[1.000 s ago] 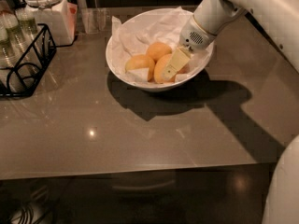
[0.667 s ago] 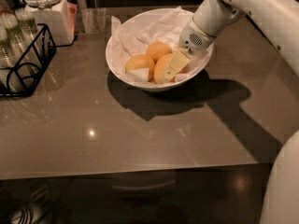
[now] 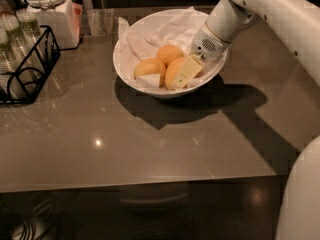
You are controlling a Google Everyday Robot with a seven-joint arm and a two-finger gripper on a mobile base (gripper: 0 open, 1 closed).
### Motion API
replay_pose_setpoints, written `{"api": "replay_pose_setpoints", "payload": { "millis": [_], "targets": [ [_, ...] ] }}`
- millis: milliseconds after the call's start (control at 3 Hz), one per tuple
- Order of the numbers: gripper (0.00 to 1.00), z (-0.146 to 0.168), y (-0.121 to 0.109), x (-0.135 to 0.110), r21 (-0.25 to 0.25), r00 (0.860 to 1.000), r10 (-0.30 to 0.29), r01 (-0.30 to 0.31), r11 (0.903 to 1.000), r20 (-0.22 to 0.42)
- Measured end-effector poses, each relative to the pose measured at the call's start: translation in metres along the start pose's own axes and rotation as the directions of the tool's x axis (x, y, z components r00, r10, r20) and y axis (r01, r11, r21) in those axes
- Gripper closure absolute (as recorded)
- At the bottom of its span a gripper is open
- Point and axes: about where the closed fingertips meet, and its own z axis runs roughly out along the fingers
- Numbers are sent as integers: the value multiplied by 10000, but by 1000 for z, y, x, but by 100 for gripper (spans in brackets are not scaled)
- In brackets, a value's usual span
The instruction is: Pick orange from white bowl
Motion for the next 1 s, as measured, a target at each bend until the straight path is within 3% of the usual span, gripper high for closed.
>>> {"api": "replay_pose_setpoints", "payload": {
  "millis": [333,667,1000],
  "targets": [
    [95,0,0,1,9,10000,7,-7,10000,14],
    [100,-12,3,-2,139,9974,-252,243,9996,673],
    [100,-49,15,-12,592,9821,-927,840,9947,1641]
  ]
}}
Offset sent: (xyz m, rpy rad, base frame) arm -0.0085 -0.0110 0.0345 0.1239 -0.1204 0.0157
